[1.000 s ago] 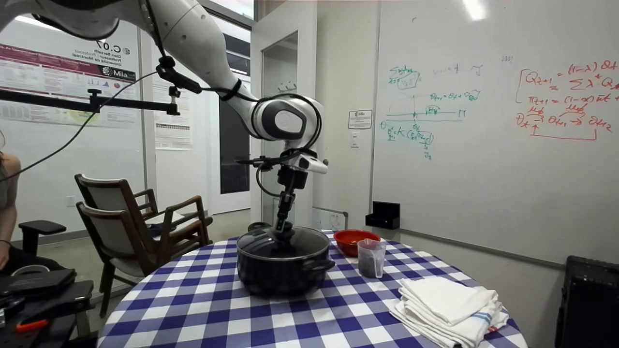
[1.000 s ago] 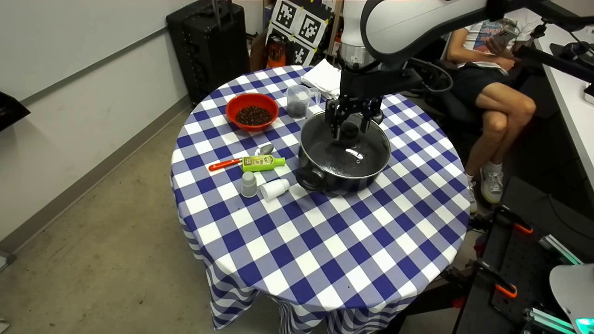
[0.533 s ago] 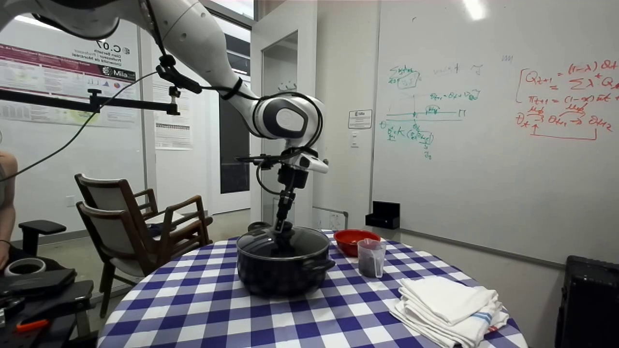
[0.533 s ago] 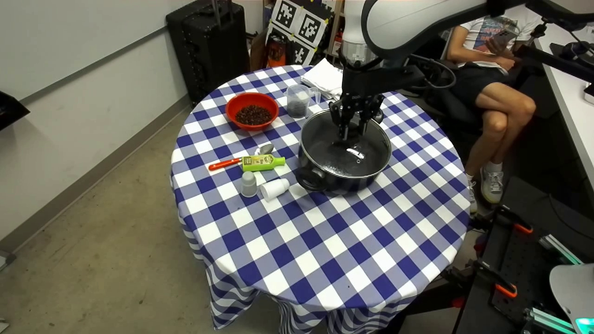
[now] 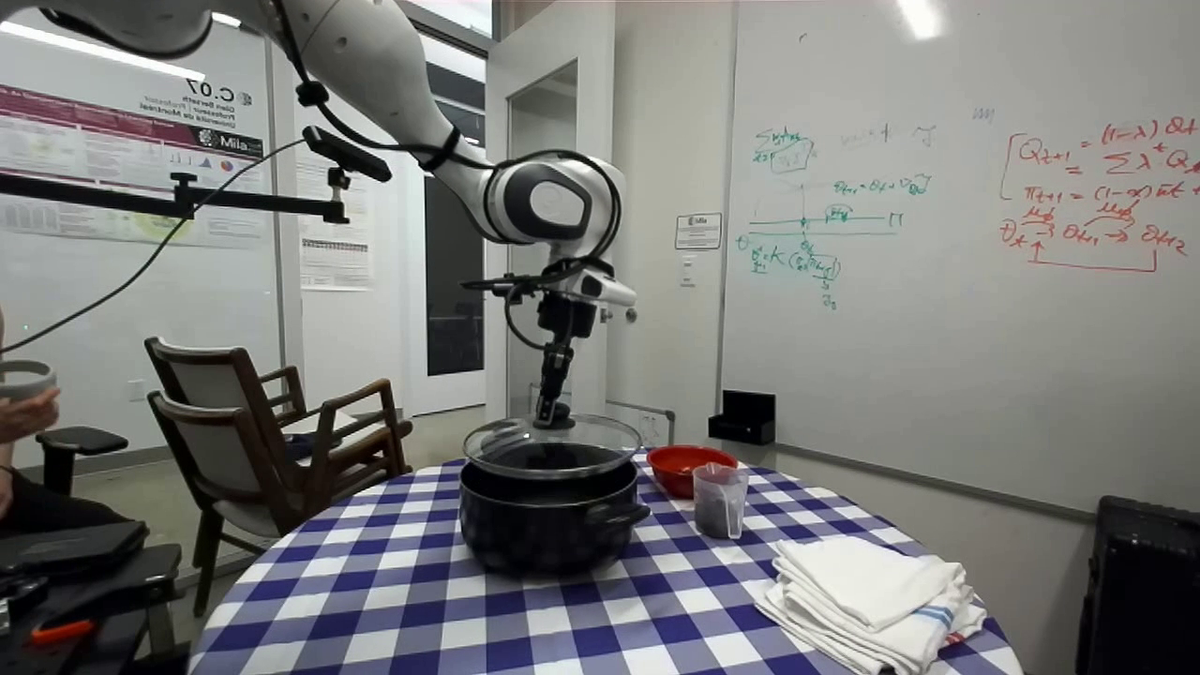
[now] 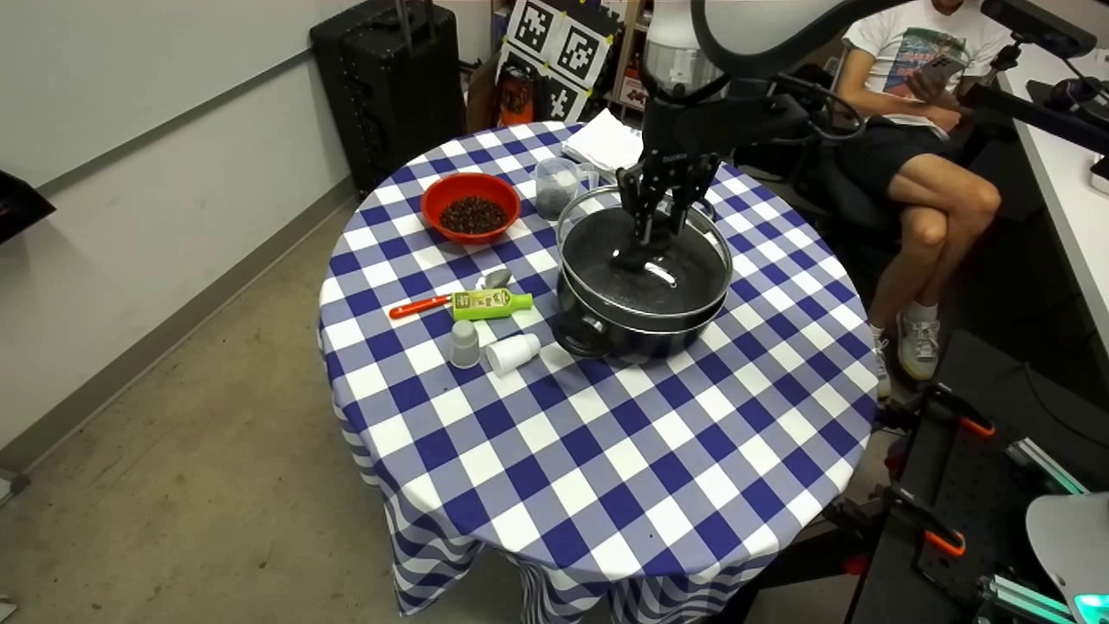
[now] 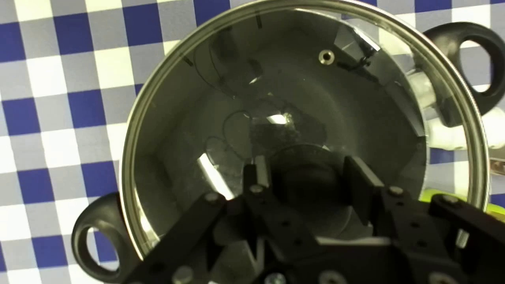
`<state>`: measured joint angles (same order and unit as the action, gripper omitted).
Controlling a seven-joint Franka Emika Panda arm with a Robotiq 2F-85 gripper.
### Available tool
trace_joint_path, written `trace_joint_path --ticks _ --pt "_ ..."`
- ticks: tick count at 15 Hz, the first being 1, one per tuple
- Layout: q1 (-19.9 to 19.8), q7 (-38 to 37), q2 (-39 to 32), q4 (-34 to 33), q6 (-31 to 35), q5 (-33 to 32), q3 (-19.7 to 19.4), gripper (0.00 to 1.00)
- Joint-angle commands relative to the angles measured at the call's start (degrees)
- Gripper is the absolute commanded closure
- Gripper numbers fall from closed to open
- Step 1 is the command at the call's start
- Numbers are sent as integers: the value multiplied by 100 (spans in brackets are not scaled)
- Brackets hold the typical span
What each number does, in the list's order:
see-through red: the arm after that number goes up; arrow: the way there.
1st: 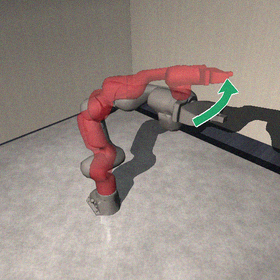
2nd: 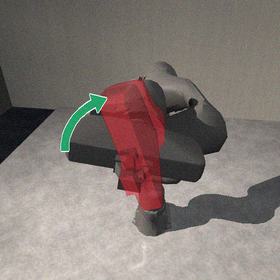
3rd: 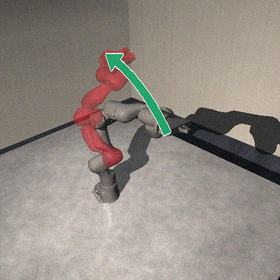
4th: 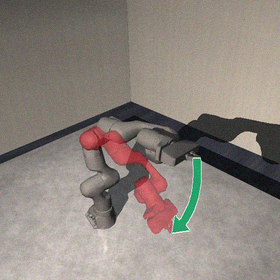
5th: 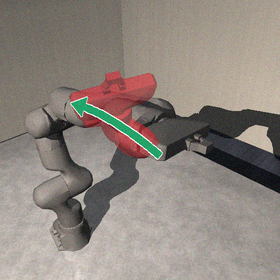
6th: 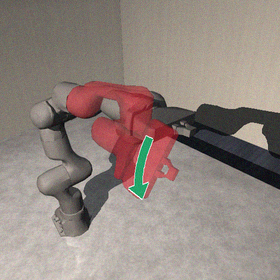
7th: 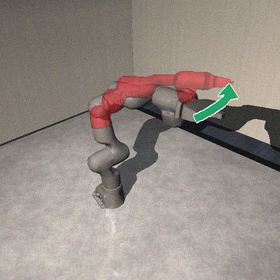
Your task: Uncover the pot and put the lid on the table
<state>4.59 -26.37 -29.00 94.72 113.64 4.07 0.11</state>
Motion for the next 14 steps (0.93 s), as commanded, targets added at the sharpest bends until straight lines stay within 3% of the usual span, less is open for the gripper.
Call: trace_joint_path --ticks 1,6,11,14 --pt "61 678 1182 646 107 -195 19 76" --pt "36 274 2644 1488 -87 -893 -85 76" --pt "-412 -25 4085 2874 -440 -848 -178 76" --pt "-710 -23 4638 3744 -148 -646 -225 76"
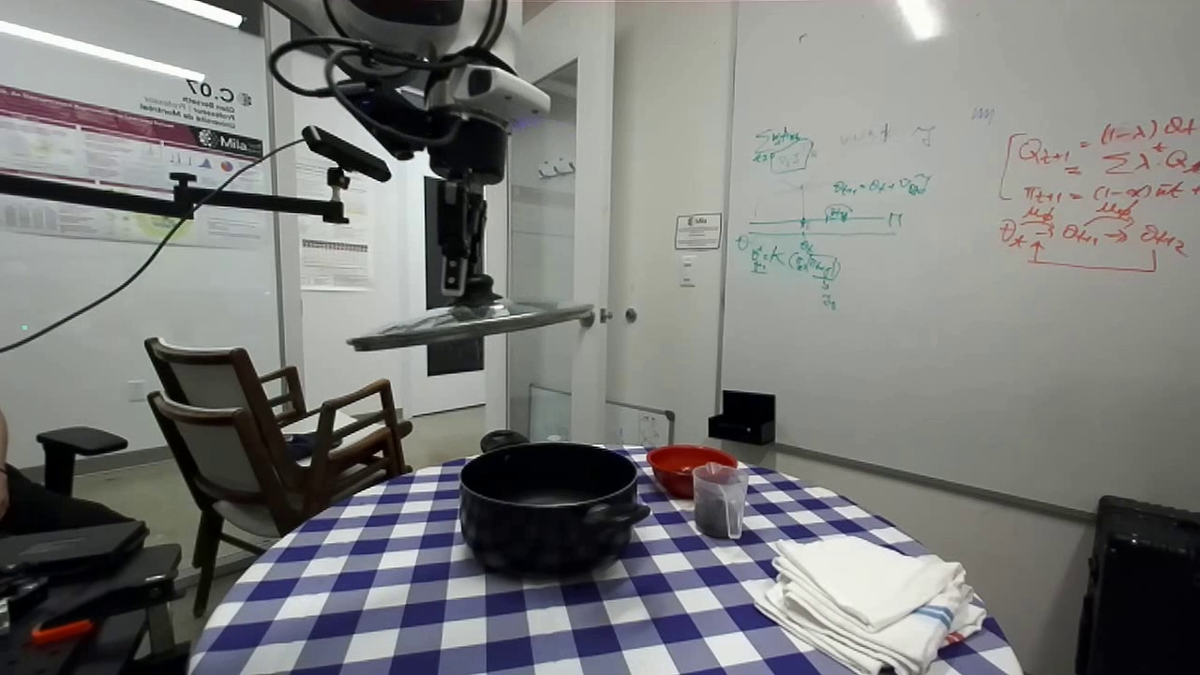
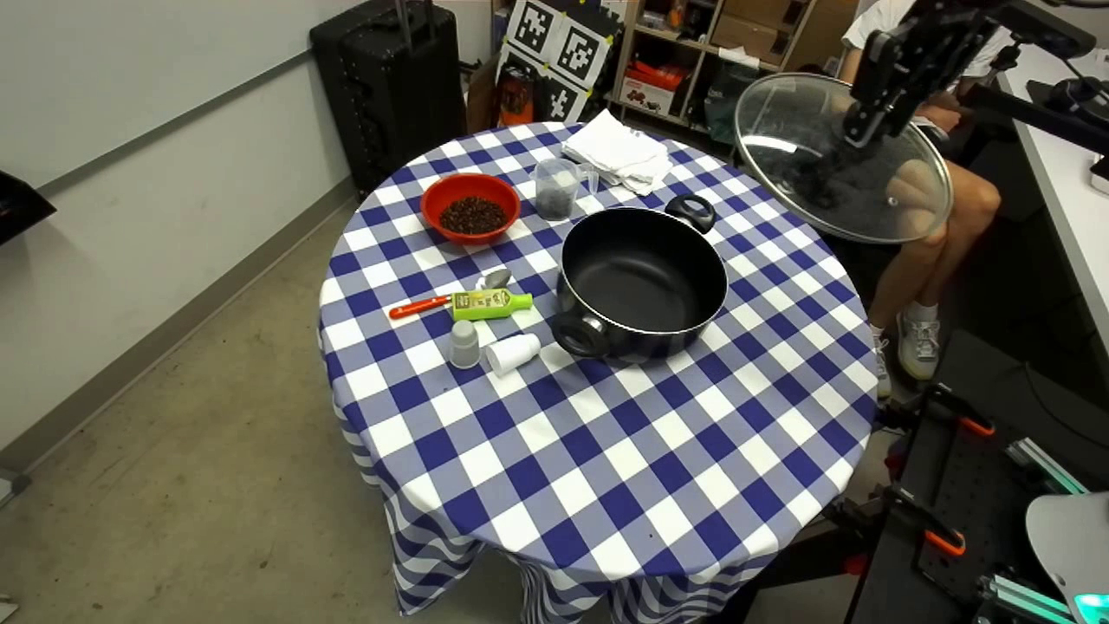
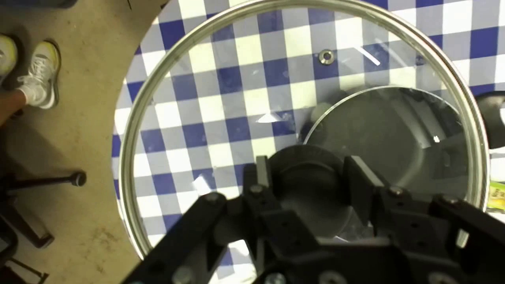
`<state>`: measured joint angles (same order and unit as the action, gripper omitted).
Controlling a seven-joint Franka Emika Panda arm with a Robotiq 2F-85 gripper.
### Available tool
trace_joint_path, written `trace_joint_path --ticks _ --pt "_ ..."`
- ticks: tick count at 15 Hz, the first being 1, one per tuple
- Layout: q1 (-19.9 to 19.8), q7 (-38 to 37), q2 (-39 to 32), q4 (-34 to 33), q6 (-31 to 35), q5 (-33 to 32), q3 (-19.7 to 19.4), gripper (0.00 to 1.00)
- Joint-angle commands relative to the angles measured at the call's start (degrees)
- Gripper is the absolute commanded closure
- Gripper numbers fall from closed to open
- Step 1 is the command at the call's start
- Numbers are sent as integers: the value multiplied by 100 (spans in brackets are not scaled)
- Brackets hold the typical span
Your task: Uncover the pot and put the lid on the table
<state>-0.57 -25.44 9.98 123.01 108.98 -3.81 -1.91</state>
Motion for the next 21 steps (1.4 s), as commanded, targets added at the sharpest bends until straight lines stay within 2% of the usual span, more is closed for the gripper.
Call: trace_joint_path --ticks 1,4,10,15,21 --pt "-292 -242 818 1130 468 86 -1 76" --pt "-496 -442 740 1579 754 216 17 76" --pt "-550 -781 -310 2090 1434 436 30 76" --pt "-513 -972 -1373 1777 1819 673 -116 76" --pt "-547 -841 -2360 1086 1729 1340 -390 76"
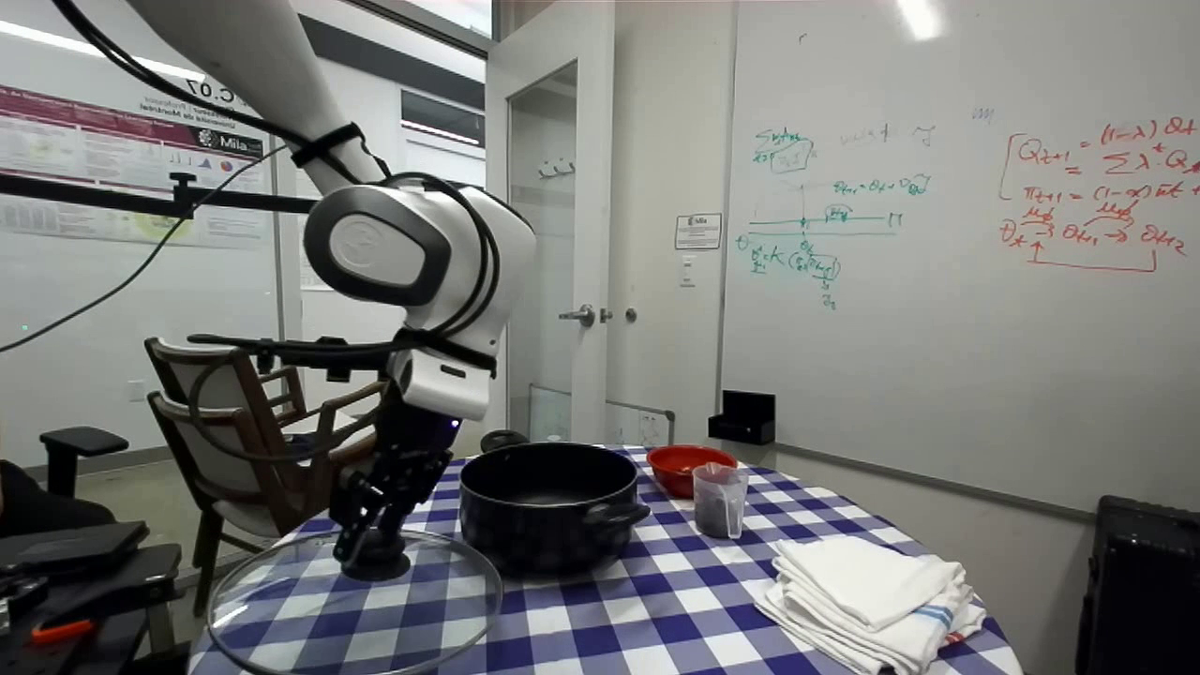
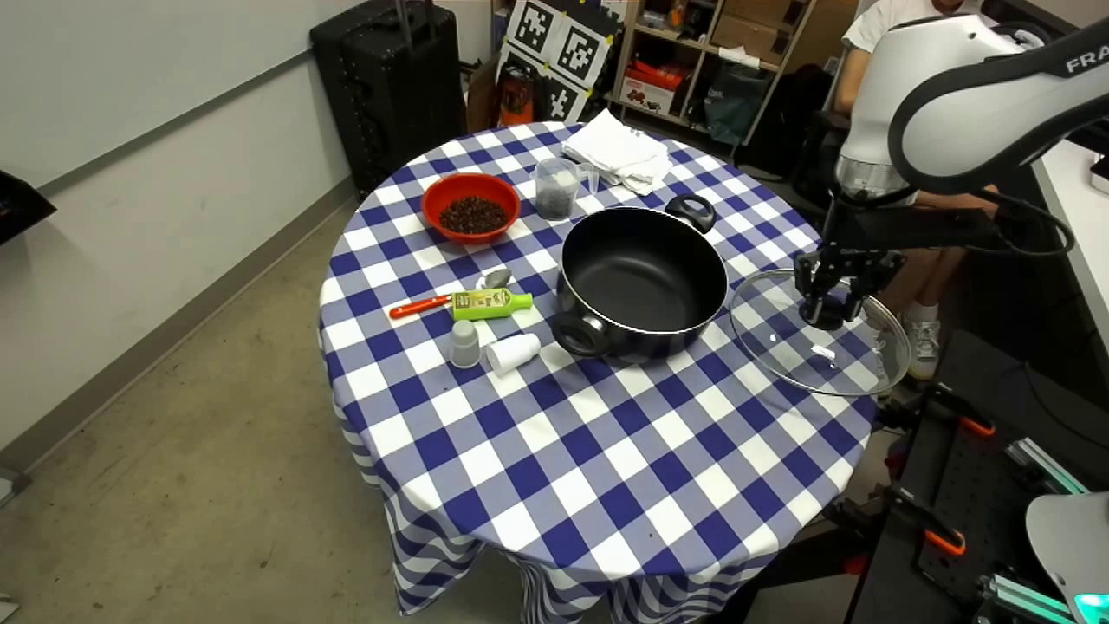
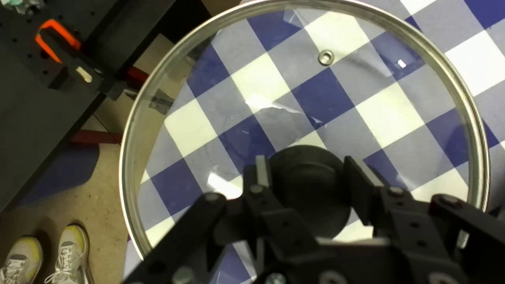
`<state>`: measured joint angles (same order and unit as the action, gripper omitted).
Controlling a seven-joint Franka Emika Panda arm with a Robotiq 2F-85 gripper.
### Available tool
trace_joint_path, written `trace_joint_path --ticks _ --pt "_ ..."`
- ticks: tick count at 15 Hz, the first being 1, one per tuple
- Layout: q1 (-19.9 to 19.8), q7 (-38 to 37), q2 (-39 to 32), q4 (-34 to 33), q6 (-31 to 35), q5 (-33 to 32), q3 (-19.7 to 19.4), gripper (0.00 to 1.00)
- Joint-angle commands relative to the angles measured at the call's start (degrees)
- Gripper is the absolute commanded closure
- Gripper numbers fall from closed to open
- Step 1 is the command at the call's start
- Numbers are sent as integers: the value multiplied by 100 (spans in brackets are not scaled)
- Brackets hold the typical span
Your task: Uncover the pot and put the lid on the table
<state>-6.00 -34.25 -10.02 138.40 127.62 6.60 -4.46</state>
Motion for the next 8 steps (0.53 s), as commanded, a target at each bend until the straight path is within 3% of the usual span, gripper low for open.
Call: trace_joint_path --ticks 1,8 --pt "-25 39 -461 -531 -137 378 -194 76" --pt "-183 66 -906 -671 -72 756 -507 76"
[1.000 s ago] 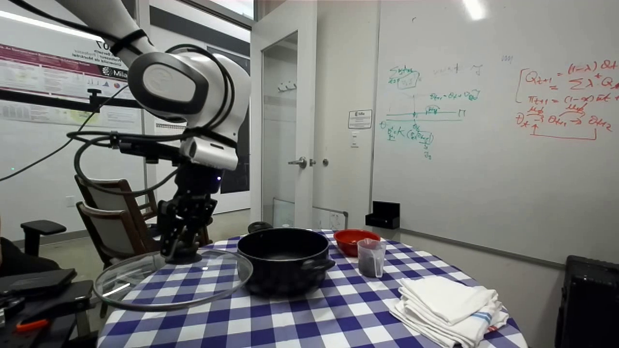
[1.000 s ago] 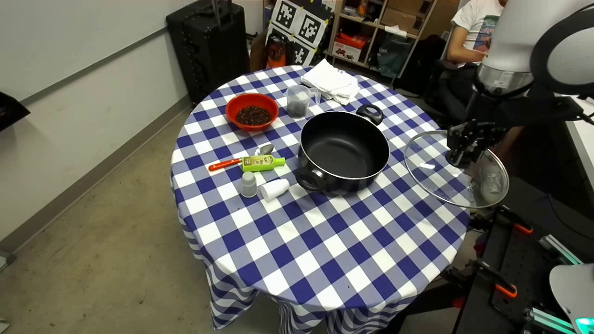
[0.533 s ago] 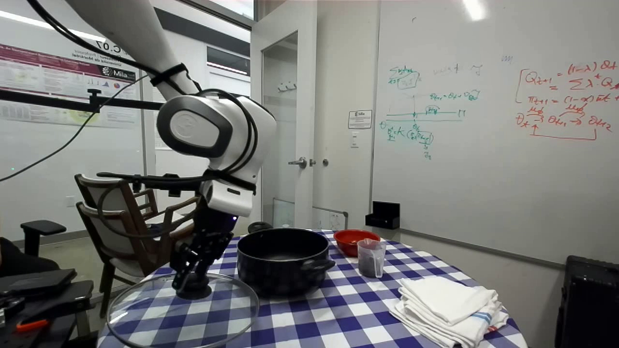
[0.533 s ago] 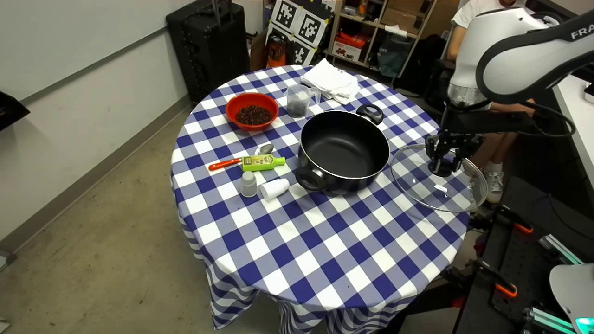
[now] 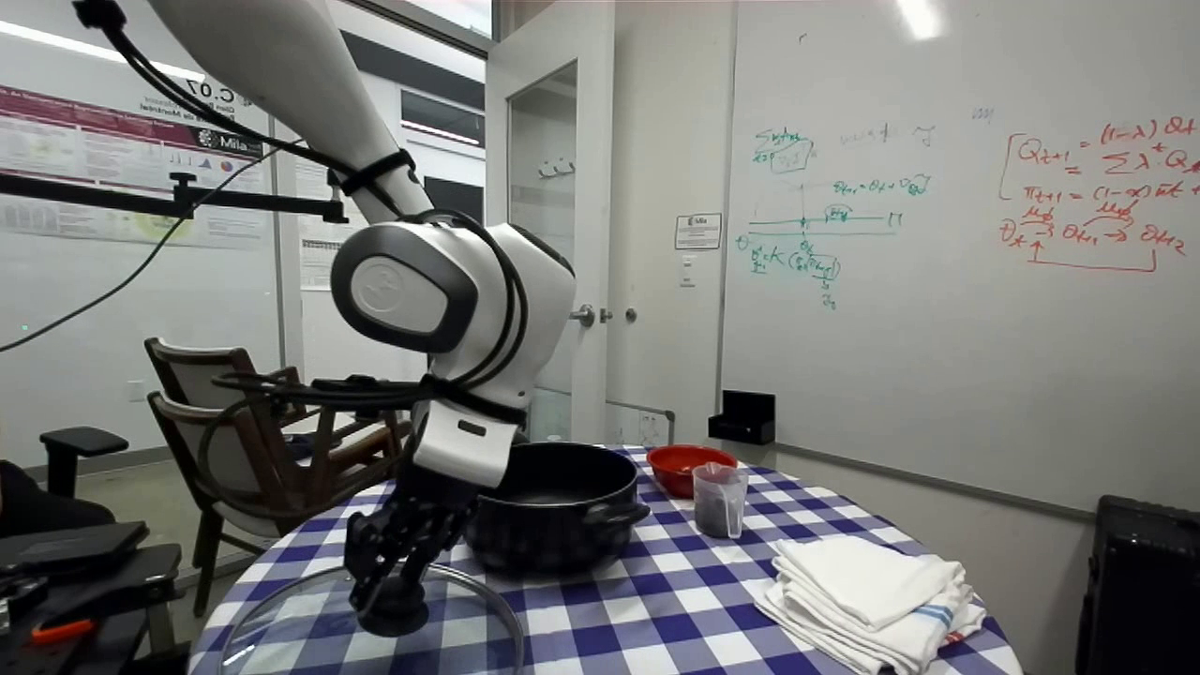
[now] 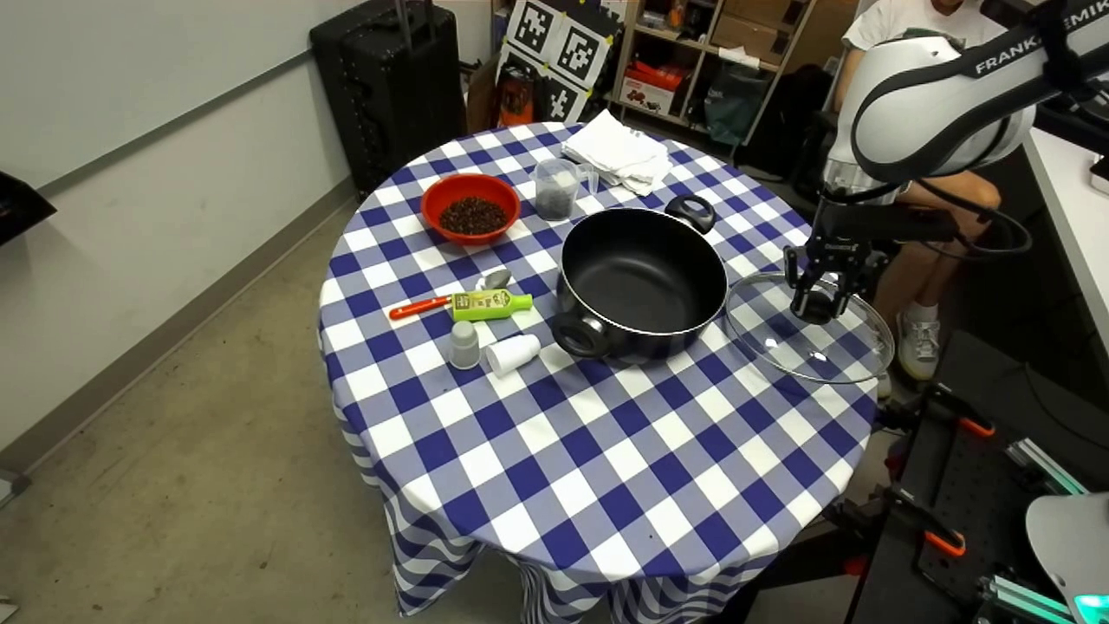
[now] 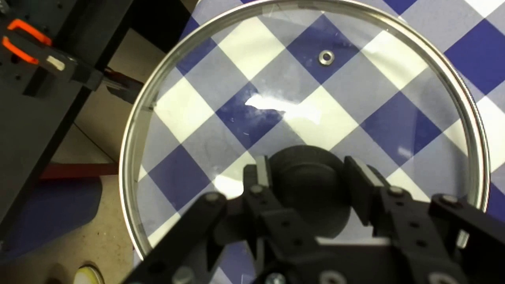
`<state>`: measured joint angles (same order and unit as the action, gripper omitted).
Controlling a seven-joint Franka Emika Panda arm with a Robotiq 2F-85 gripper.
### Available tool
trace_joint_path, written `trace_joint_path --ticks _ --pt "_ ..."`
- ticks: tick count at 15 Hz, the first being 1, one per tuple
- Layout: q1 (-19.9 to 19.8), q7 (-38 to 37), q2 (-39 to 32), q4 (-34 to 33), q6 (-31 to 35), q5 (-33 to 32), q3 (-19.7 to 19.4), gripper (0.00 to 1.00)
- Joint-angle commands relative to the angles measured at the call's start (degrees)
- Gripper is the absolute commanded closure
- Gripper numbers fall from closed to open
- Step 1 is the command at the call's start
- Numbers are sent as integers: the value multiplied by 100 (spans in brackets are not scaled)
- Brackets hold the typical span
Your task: Uncover the pot and put the lid on the table
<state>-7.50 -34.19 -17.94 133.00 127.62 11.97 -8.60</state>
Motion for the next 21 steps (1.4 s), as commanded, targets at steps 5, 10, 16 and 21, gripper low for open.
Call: trace_joint_path --ticks 5,10,16,21 --pt "-47 53 -297 -234 -83 412 -101 76" --pt "-76 71 -396 -334 -67 667 -83 76" --pt "-122 132 -658 -473 -69 981 -74 76" --pt "-185 177 -782 -544 -164 1088 -81 45"
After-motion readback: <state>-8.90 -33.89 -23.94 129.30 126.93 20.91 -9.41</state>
